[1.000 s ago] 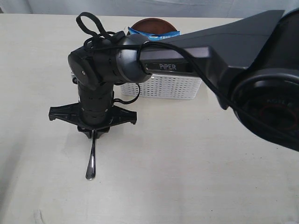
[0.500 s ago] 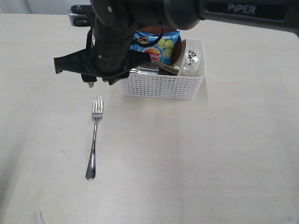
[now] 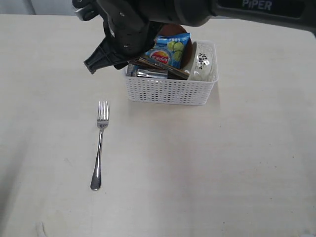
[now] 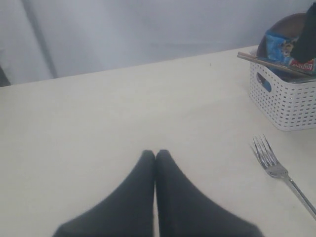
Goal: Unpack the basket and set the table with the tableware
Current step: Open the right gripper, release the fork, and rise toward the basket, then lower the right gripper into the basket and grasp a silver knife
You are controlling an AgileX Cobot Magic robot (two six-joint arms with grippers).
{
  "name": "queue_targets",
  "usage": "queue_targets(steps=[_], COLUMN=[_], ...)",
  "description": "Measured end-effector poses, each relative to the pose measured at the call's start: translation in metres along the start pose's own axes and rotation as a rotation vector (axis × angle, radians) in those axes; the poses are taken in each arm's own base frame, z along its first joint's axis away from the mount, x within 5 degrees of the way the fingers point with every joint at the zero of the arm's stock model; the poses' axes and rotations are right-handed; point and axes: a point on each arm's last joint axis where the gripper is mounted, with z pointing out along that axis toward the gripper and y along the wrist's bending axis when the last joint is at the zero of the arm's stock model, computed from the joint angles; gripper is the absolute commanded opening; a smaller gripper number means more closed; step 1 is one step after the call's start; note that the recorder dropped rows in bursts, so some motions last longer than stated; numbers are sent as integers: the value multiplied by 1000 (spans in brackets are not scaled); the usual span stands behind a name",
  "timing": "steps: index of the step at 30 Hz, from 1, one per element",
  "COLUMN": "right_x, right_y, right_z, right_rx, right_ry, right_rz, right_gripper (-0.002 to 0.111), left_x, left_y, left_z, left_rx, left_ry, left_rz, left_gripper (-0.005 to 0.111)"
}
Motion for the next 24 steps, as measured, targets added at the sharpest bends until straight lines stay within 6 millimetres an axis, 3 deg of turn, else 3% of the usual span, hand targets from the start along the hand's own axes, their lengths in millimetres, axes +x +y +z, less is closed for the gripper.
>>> queue_targets(steps=[12,24], right_x=[10,14], right_y=[2,1], right_z=[38,64], right_rx=[115,216], right_ry=[63,72], right_rz=[-257,-312], right_gripper=[42,42], left_x=[0,0], left_y=[0,0], left_z=[0,0], left_rx=[0,0], left_ry=[0,0], left_rz=[0,0], left_gripper=[0,0])
